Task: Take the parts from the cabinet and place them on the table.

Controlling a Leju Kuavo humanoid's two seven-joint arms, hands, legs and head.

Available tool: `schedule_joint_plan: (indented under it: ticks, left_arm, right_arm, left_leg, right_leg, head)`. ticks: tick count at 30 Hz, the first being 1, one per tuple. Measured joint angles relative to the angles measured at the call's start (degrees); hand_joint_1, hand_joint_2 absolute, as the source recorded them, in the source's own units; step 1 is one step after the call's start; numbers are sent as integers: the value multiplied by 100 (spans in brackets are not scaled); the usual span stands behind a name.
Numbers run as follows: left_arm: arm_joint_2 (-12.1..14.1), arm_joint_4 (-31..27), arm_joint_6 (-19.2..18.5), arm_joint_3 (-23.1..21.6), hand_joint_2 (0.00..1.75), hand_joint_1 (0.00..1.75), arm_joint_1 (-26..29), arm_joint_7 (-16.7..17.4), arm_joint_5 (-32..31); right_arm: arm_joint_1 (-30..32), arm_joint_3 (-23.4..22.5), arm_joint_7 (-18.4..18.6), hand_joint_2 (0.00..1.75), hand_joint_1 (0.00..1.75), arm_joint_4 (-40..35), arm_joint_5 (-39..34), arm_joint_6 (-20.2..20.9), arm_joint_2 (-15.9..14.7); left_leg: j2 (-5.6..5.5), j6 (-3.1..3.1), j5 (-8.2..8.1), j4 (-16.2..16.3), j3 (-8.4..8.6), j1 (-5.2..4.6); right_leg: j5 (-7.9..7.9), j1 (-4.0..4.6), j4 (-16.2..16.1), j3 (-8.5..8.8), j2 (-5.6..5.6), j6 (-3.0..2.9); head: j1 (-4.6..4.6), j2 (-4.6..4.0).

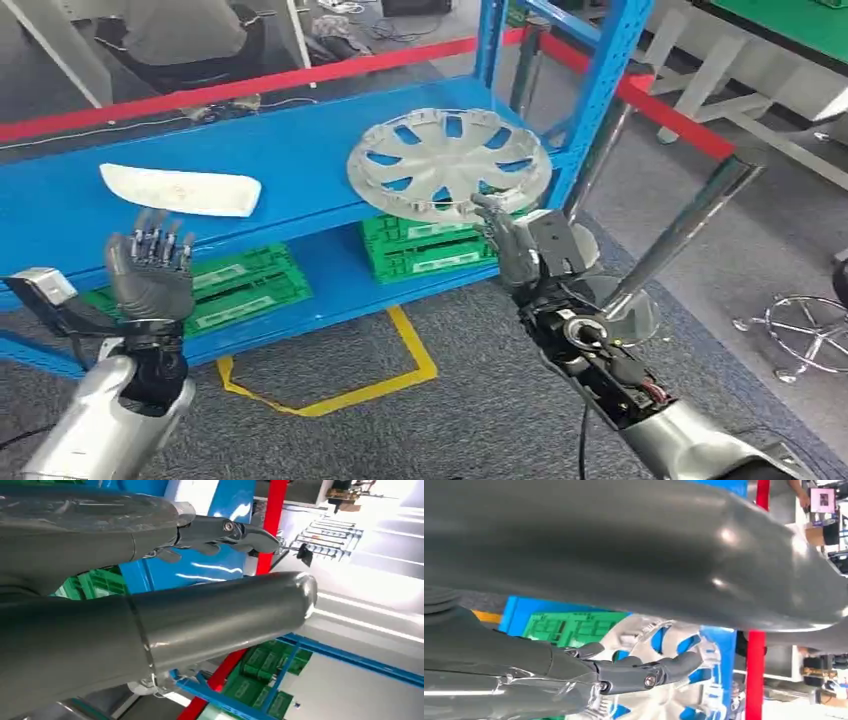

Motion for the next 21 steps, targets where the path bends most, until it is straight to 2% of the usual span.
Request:
schedule_joint_plan:
  ticks: [1,2,3,5,6,7,8,10,11,12,13,15,16,17,18,19,20,21]
  left_arm:
    - [0,0,0,0,0,0,11,2,0]
    - [-2,0,0,0,0,0,22,2,0]
    - [-2,2,0,0,0,0,27,2,0]
    - [-4,0,-2,0,0,0,26,2,0]
    - [-4,2,-2,0,0,0,26,2,0]
    - [-2,2,-11,0,0,0,12,0,0]
    - [-2,2,-18,0,0,0,15,2,0]
    - [-7,2,-37,0,0,0,27,2,0]
    - [-4,0,-42,0,0,0,21,2,0]
    - [-2,-2,-42,0,0,0,20,0,0]
    - [-2,0,-46,0,0,0,6,0,-2]
    - [0,0,-46,0,0,0,19,2,-2]
    - [0,0,-48,0,0,0,35,2,-2]
    - [0,0,-48,0,0,0,48,2,-2]
    - [2,0,-50,-2,0,0,51,2,-4]
    - [2,0,-52,0,0,0,48,2,-11]
    - [7,0,-55,0,0,0,43,2,-15]
    - [13,0,-57,0,0,0,37,4,-17]
  right_arm:
    - [14,7,11,0,0,9,13,9,0]
    - [22,7,24,0,0,15,26,20,0]
    - [19,4,26,0,0,24,39,22,-2]
    - [-2,0,46,0,0,35,57,42,-7]
    - [-16,0,66,0,0,39,59,74,-18]
    - [-36,9,101,0,0,55,72,107,-17]
    - [-55,13,140,0,0,59,85,164,-17]
    - [-70,13,203,0,0,89,173,278,-17]
    - [-99,13,228,0,0,98,177,317,-20]
    - [-134,9,236,0,0,105,177,339,-31]
    - [-178,4,241,0,0,116,177,341,-31]
    - [-213,13,249,0,0,144,177,374,-31]
    - [-207,13,258,0,0,157,177,378,-31]
    - [-208,13,273,0,0,181,203,400,-31]
    - [-213,13,282,0,0,199,249,422,-31]
    - [-229,11,289,0,0,210,282,444,-31]
    - [-258,9,300,0,0,225,310,481,-31]
    - [-287,9,313,0,0,236,352,496,-31]
  left_leg:
    - [1,-1,-14,4,9,0]
    - [1,-10,-35,8,31,0]
    - [-2,-16,-60,14,61,0]
    - [-11,-54,-134,47,139,3]
    - [-11,-86,-175,68,159,4]
    - [-16,-115,-192,112,121,-36]
    - [-16,-141,-180,106,84,-31]
    - [-4,-184,-186,99,97,-27]
    - [-8,-219,-222,111,100,-32]
    - [-6,-252,-319,244,55,-11]
    - [-5,-280,-476,555,-99,-10]
    - [-5,-323,-869,1609,-677,13]
    - [-5,-331,-948,1971,-913,16]
    - [-5,-324,-880,2071,-1033,20]
    - [-5,-314,-684,1878,-996,21]
    - [-5,-296,-397,1462,-834,21]
    - [-5,-263,-52,831,-552,20]
    - [-6,-226,188,285,-309,18]
  right_leg:
    - [-65,-5,323,-190,-3,16]
    - [26,-16,346,-243,-11,27]
    - [255,-29,63,-144,-18,30]
    - [870,-46,-1009,348,-40,12]
    - [935,-46,-1395,512,-60,-4]
    - [869,-13,-1496,632,-48,-17]
    - [837,-20,-1485,619,-35,-86]
    - [825,6,-1493,606,-16,-131]
    - [830,-36,-1534,649,-18,-166]
    - [831,-43,-1550,679,-14,-194]
    - [824,-47,-1553,682,-19,-224]
    - [809,-41,-1551,684,-17,-248]
    - [798,-36,-1548,685,-16,-260]
    - [787,-33,-1547,695,-11,-263]
    - [771,-32,-1547,714,-4,-259]
    - [750,-31,-1547,741,8,-255]
    - [724,-31,-1547,785,19,-244]
    - [698,-31,-1554,810,24,-227]
  head:
    - [11,0]
    - [39,0]
    - [70,0]
    - [127,0]
    - [155,0]
    - [149,0]
    - [138,0]
    - [92,0]
    - [90,0]
    - [88,0]
    - [48,0]
    - [-35,0]
    - [-50,0]
    - [-74,0]
    - [-96,0]
    - [-118,0]
    - [-140,0]
    - [-166,0]
